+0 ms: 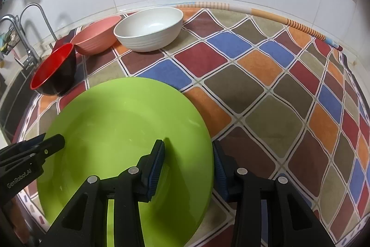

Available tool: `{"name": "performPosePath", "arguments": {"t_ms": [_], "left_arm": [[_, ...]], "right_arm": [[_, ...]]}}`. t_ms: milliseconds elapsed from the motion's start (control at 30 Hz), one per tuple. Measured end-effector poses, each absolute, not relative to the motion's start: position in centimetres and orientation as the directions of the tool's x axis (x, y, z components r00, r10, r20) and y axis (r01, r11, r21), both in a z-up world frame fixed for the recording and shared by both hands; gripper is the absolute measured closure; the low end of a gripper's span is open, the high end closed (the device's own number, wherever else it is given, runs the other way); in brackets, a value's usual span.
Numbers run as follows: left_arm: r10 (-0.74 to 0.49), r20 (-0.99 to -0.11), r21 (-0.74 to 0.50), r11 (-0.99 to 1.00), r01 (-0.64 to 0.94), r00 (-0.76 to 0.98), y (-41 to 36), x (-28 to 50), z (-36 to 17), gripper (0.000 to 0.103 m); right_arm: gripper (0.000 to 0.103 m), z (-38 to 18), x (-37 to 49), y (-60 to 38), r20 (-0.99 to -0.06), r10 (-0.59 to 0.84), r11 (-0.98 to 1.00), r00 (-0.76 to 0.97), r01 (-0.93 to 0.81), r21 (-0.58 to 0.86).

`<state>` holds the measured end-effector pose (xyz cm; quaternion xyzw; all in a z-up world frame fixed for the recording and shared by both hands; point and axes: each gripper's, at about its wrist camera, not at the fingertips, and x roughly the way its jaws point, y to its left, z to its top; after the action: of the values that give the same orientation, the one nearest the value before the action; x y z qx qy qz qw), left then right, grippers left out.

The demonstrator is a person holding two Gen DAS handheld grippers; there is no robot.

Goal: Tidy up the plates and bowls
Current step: 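Lower the green plate onto the cloth beside the blue-rimmed plates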

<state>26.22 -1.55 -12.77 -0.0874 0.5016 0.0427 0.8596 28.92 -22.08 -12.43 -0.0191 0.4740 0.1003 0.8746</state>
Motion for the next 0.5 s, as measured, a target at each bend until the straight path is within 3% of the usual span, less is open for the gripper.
{"name": "performPosePath", "arguments": {"t_ms": [500], "left_arm": [[-0.005, -0.822, -0.09, 0.989, -0.12, 0.57, -1.3, 25.9, -11.0, 0.059]], "right_arm": [[0.051, -12.2, 28.9, -21.5, -0.826, 0.153, 0.981, 0.543, -0.186, 0.06]]}}
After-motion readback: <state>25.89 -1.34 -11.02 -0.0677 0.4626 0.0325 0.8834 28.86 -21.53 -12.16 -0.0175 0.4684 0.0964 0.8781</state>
